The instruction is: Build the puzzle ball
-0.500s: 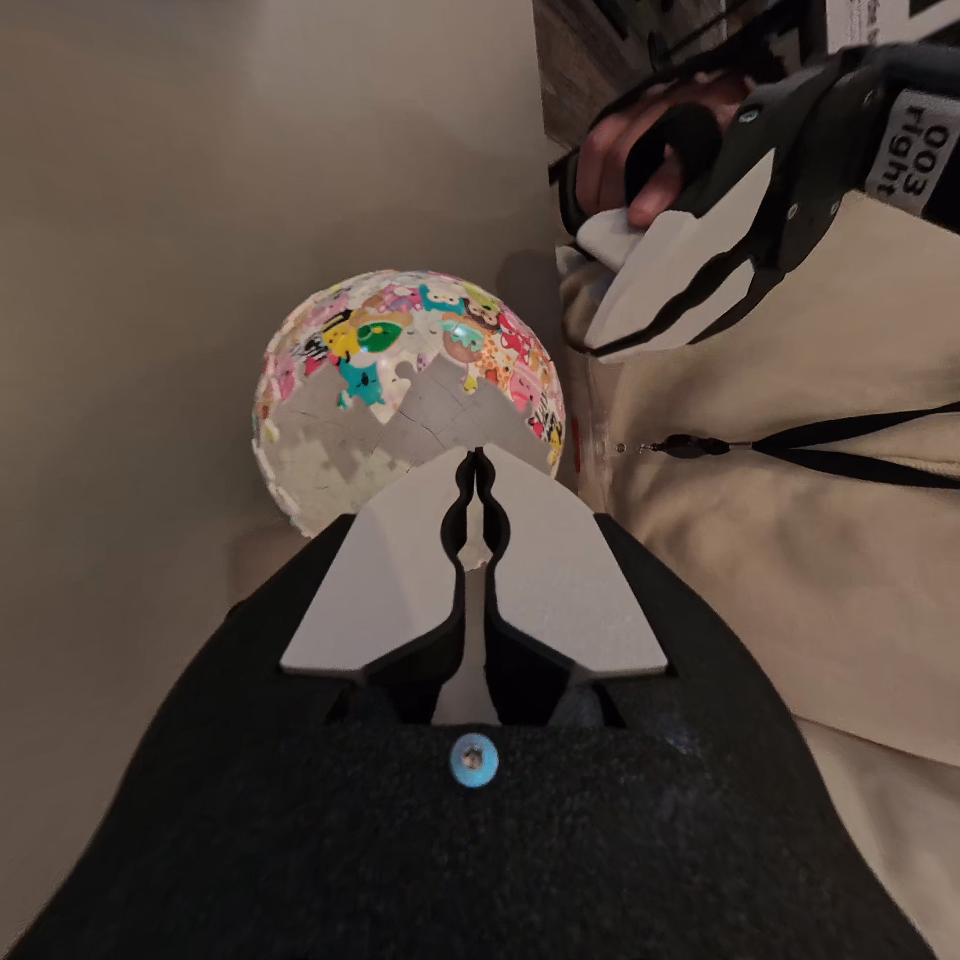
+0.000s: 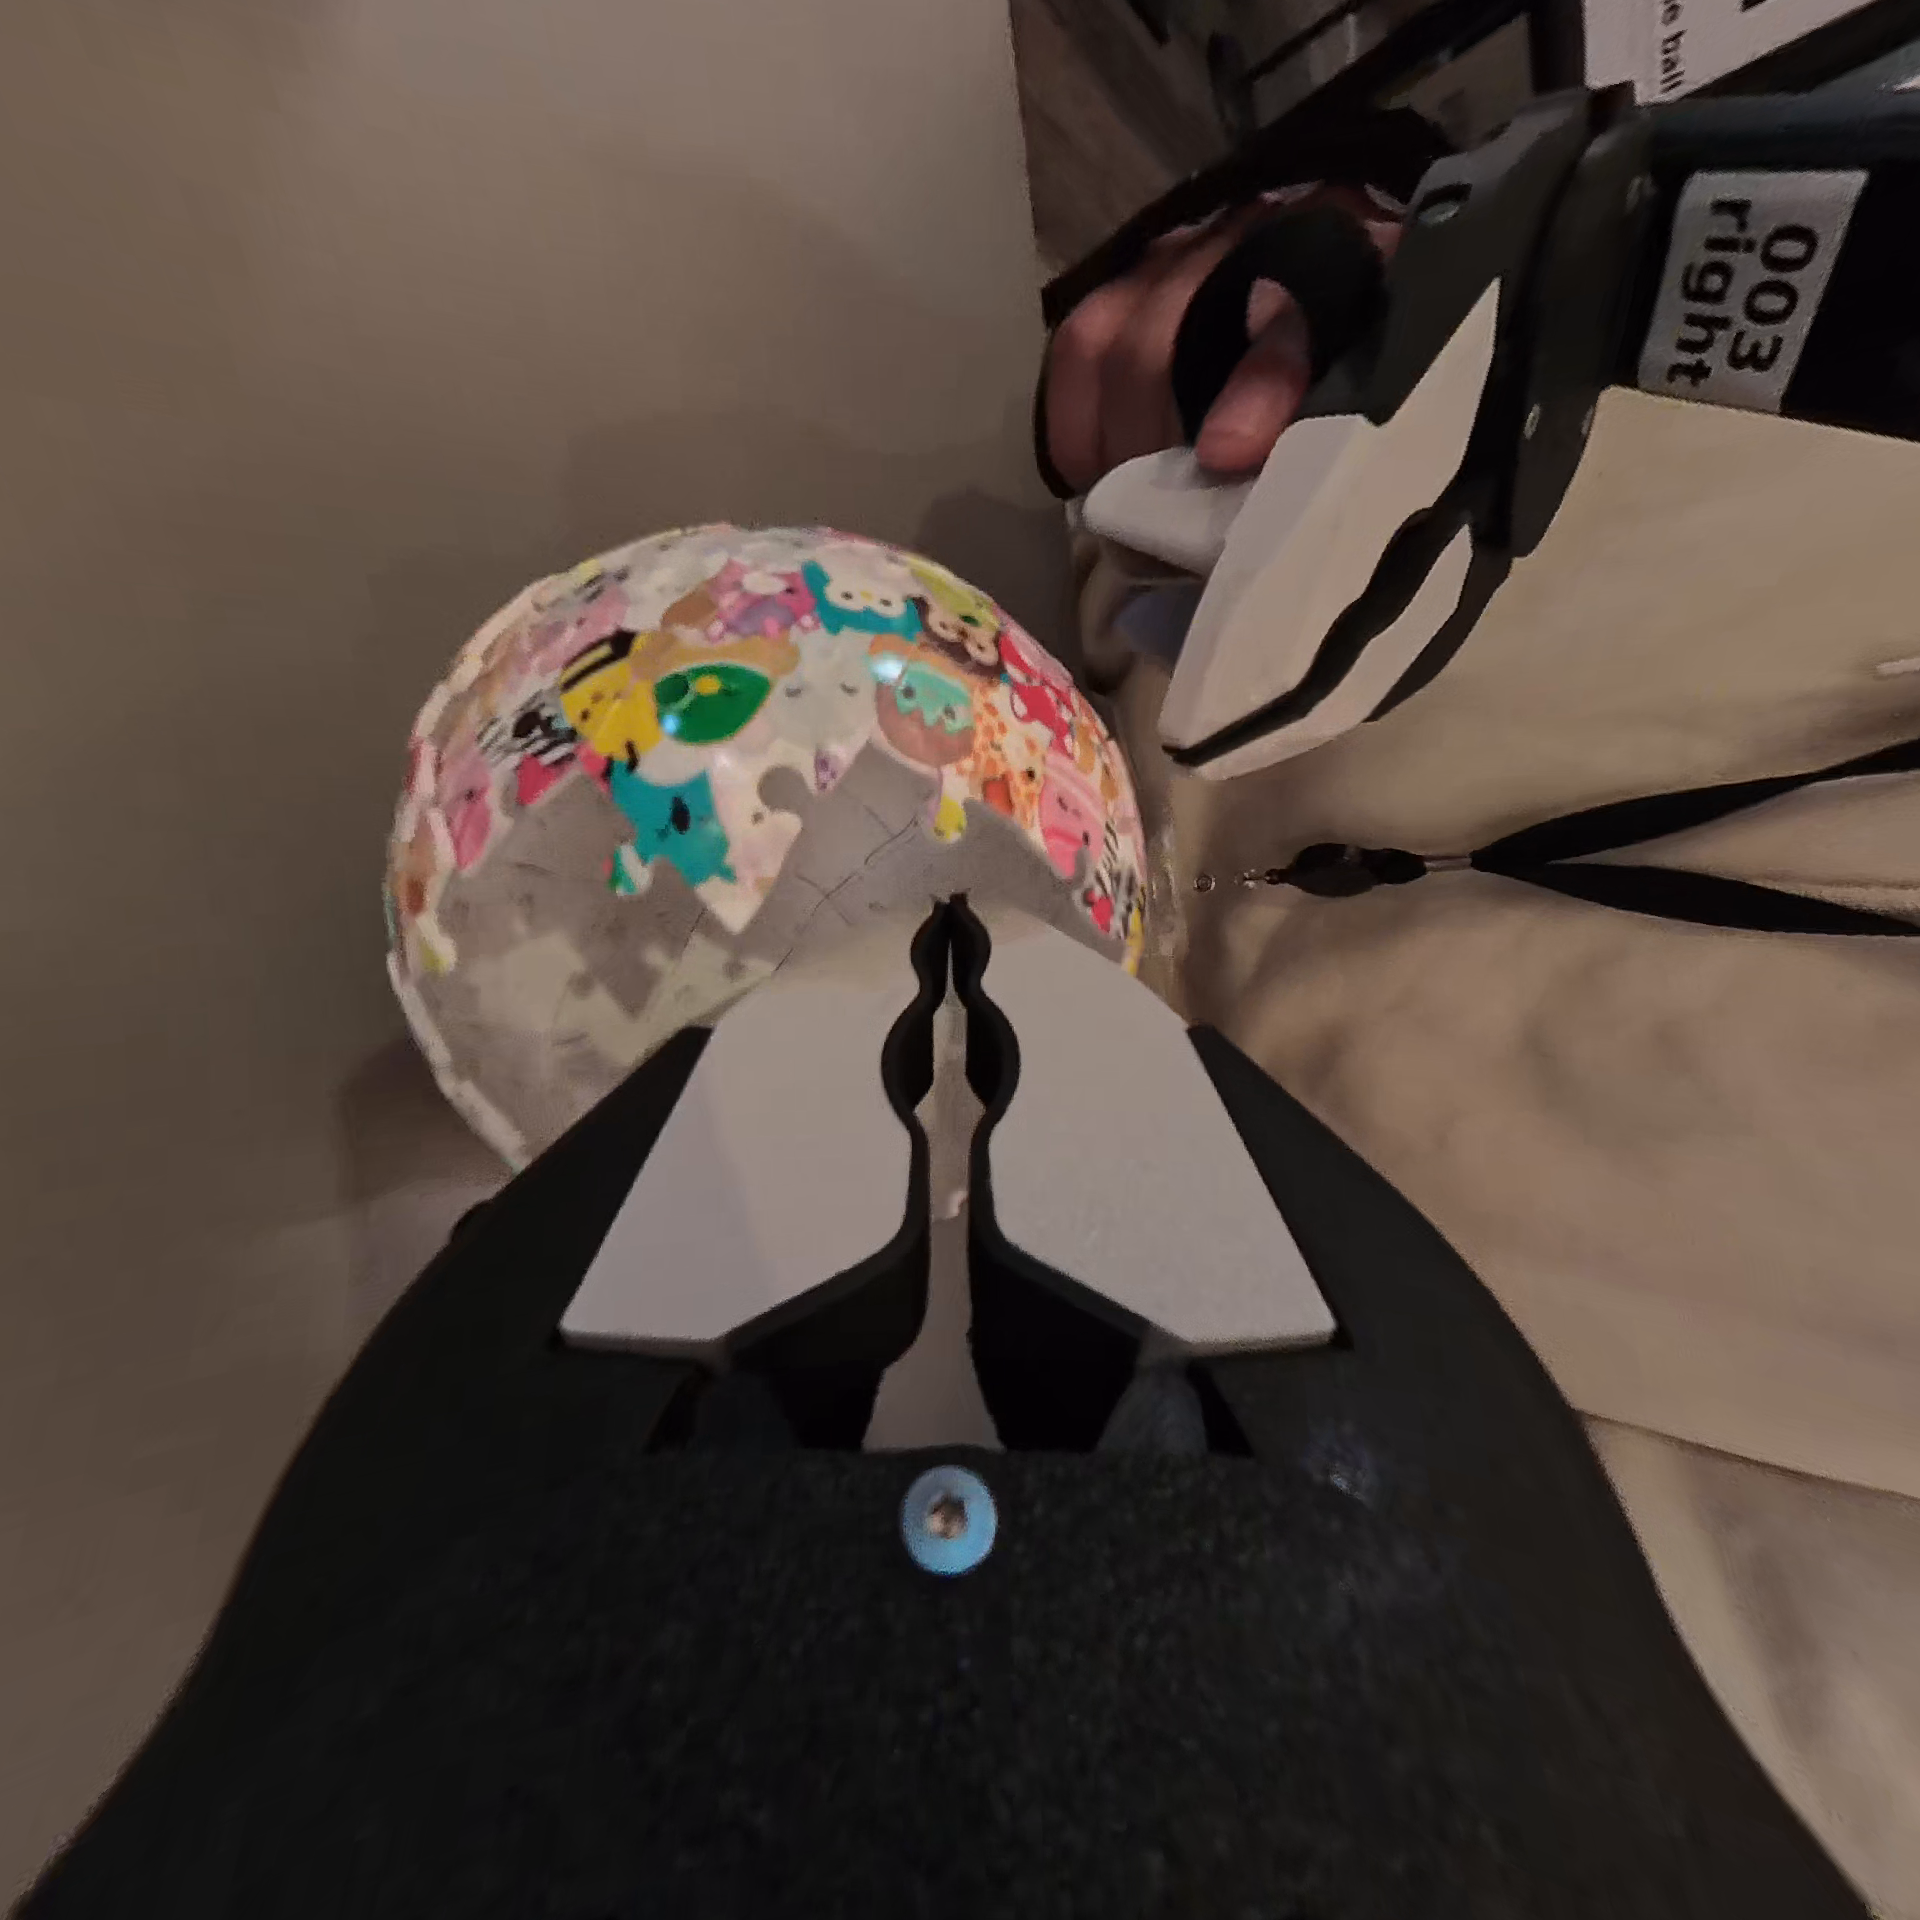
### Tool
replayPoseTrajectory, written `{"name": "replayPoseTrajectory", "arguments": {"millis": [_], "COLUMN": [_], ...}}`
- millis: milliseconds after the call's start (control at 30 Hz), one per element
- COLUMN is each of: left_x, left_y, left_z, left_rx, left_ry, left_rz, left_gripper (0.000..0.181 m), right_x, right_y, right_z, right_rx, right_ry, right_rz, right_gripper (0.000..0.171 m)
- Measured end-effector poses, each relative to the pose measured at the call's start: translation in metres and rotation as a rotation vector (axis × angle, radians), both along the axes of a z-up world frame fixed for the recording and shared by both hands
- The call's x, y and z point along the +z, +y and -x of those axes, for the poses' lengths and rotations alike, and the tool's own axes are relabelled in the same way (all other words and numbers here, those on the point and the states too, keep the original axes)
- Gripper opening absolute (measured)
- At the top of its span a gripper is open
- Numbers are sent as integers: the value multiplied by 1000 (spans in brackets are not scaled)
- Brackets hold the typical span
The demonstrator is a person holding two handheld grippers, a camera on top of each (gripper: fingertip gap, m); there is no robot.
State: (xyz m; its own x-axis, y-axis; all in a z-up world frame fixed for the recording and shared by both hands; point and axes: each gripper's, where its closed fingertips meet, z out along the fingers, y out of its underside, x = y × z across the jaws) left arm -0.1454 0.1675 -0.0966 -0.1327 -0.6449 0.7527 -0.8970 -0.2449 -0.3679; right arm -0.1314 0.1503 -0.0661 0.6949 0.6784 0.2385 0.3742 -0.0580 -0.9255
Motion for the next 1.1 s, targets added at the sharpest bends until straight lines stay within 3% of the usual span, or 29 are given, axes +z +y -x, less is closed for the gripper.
{"name": "replayPoseTrajectory", "arguments": {"millis": [467,600,1100], "left_x": [-1,-1,-1], "left_y": [-8,-8,-2], "left_z": [-10,-11,-2], "left_rx": [-53,-52,-34], "left_ry": [-41,-45,-12], "left_rz": [82,79,45], "left_gripper": [0,0,0], "right_x": [7,-7,8], "right_y": [7,10,7], "right_z": [-12,-10,-7], "right_rx": [-2,-8,6], "right_ry": [189,139,126], "right_rz": [-2,37,-22], "right_gripper": [0,0,0]}}
